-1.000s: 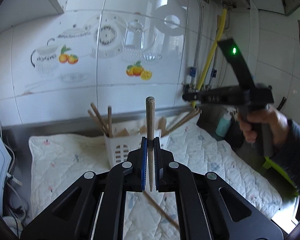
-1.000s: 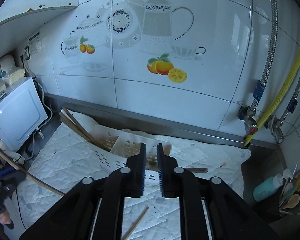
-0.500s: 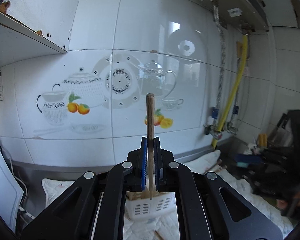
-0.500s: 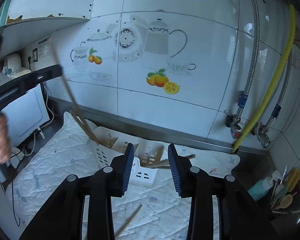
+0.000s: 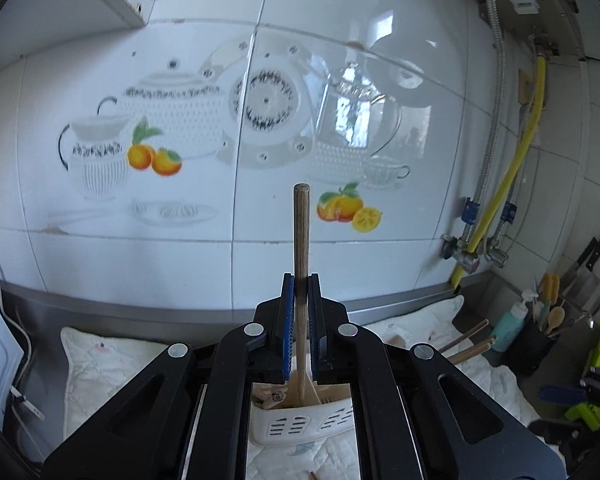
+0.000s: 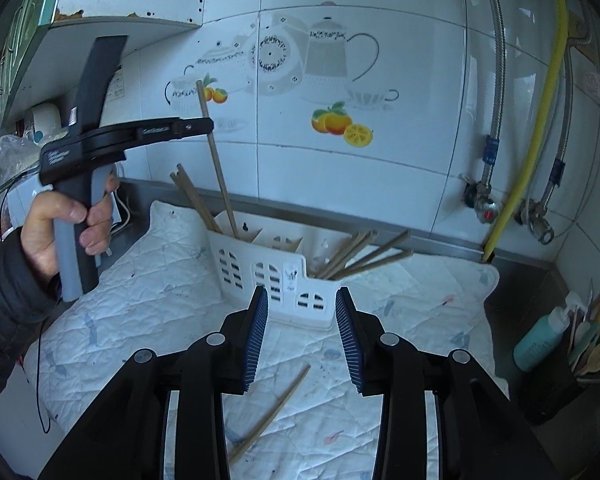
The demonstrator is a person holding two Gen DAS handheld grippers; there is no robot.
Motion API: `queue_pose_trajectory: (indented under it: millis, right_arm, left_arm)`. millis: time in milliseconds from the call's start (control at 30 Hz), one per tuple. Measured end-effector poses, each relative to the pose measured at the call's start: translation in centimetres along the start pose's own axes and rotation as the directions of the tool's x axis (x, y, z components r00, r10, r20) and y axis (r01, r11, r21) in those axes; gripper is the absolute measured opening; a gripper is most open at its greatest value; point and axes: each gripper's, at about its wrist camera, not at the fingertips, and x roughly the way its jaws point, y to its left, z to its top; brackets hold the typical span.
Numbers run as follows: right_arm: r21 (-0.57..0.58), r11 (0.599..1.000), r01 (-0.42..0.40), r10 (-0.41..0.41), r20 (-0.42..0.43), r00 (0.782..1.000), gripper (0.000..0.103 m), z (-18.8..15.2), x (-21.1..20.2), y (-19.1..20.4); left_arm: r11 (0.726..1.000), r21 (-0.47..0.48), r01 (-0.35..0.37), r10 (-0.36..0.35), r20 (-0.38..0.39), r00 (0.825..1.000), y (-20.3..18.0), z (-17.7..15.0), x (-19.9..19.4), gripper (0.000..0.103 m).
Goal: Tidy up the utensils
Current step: 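Open both grippers and move them back over the last two chopsticks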
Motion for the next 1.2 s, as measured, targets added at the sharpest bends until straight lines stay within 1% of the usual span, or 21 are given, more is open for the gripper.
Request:
queue_pose_trajectory:
  millis: [100, 133, 233, 300, 400, 467, 500, 533, 567, 667, 700, 733, 800, 867, 900, 933, 967, 1033, 1133, 1200]
  right_arm:
    - [0.01, 1.0, -0.002, 0.002, -0.013, 1.0, 0.035, -1.6, 0.1, 0.3]
    - [0.017, 1.0, -0.002, 0.002, -0.016, 1.0, 0.035, -2.1, 0.1, 0.3]
    - [0.045, 0.999, 0.006, -0.005, -0.026, 1.0, 0.036, -4.0, 0.1, 0.6]
    - [0.074, 0.997, -0.001, 0.004, -0.043, 0.999, 0.036, -5.2, 0.4, 0.7]
    - [0.096, 0.995, 0.019, -0.014, -0.06, 0.998, 0.036, -7.3, 0.3, 1.1]
    - [0.125, 0.992, 0.019, -0.01, -0.074, 0.997, 0.036, -8.7, 0.4, 1.4]
    - [0.138, 0.99, 0.022, -0.011, -0.081, 0.997, 0.036, -9.4, 0.4, 1.6]
    - [0.155, 0.988, 0.024, -0.01, -0.088, 0.996, 0.036, -10.2, 0.4, 1.9]
    - [0.179, 0.984, 0.019, -0.002, -0.093, 0.996, 0.036, -11.0, 0.4, 2.0]
    - [0.233, 0.972, 0.02, 0.007, -0.115, 0.993, 0.036, -13.4, 0.6, 2.8]
    - [0.249, 0.968, 0.019, 0.012, -0.125, 0.992, 0.036, -14.2, 0.8, 3.1]
    - [0.256, 0.966, 0.023, 0.012, -0.136, 0.991, 0.035, -14.8, 1.0, 3.3]
    - [0.259, 0.965, 0.049, -0.009, -0.152, 0.988, 0.034, -16.0, 1.4, 4.0]
    - [0.302, 0.953, 0.033, 0.016, -0.16, 0.987, 0.033, -17.0, 1.8, 4.3]
    - [0.316, 0.948, 0.032, 0.02, -0.16, 0.987, 0.032, -17.4, 1.9, 4.5]
    - [0.313, 0.949, 0.044, 0.008, -0.163, 0.987, 0.032, -17.7, 2.1, 4.8]
    - [0.307, 0.95, 0.056, -0.004, -0.167, 0.986, 0.032, -17.9, 2.3, 5.0]
    - [0.312, 0.948, 0.058, -0.003, -0.173, 0.985, 0.03, -18.4, 2.8, 5.6]
    - [0.328, 0.944, 0.044, 0.016, -0.178, 0.984, 0.028, -18.7, 3.4, 6.0]
    - [0.338, 0.941, 0.036, 0.027, -0.179, 0.983, 0.026, -18.7, 3.8, 6.3]
  left_arm:
    - [1.0, -0.002, -0.005, 0.005, -0.02, 1.0, 0.1, -0.3, 0.4, 0.005]
    - [1.0, -0.002, -0.002, 0.002, -0.02, 1.0, 0.1, -0.4, 0.4, 0.009]
    - [1.0, 0.008, 0.003, -0.003, -0.013, 1.0, -0.1, -0.3, 0.0, 0.011]
    - [1.0, 0.01, 0.009, -0.009, -0.003, 1.0, -0.3, -0.1, -0.5, 0.015]
    - [0.999, 0.032, 0.015, -0.015, 0.016, 1.0, -0.9, 0.1, -1.9, 0.015]
    - [0.999, 0.04, 0.024, -0.025, 0.028, 0.999, -1.2, 0.0, -3.1, 0.017]
    - [0.999, 0.041, 0.026, -0.027, 0.034, 0.999, -1.3, 0.0, -3.7, 0.026]
    - [0.999, 0.04, 0.028, -0.03, 0.043, 0.999, -1.4, -0.2, -4.4, 0.04]
    - [0.999, 0.041, 0.028, -0.03, 0.053, 0.998, -1.5, -0.4, -5.1, 0.044]
    - [0.998, 0.057, 0.03, -0.033, 0.059, 0.998, -1.8, -1.8, -7.2, 0.044]
    - [0.998, 0.053, 0.035, -0.038, 0.053, 0.998, -1.7, -2.2, -7.6, 0.047]
    - [0.998, 0.048, 0.039, -0.042, 0.048, 0.998, -1.6, -2.9, -8.2, 0.054]
    - [0.999, 0.043, 0.024, -0.026, 0.048, 0.998, -1.4, -4.2, -9.2, 0.06]
    - [0.999, 0.041, 0.007, -0.009, 0.044, 0.999, -1.1, -5.7, -10.1, 0.066]
    - [0.999, 0.033, -0.002, 0.0, 0.042, 0.999, -0.9, -6.5, -10.6, 0.072]
    - [1.0, 0.02, -0.01, 0.009, 0.04, 0.999, -0.7, -7.2, -11.0, 0.077]
    - [1.0, 0.004, -0.015, 0.015, 0.037, 0.999, -0.4, -8.1, -11.4, 0.08]
    - [1.0, -0.018, -0.021, 0.021, 0.025, 0.999, 0.2, -9.6, -12.0, 0.09]
    - [0.998, -0.029, -0.062, 0.062, -0.006, 0.998, 0.8, -11.8, -12.6, 0.096]
    - [0.995, -0.035, -0.095, 0.094, -0.021, 0.995, 1.2, -13.2, -13.0, 0.098]
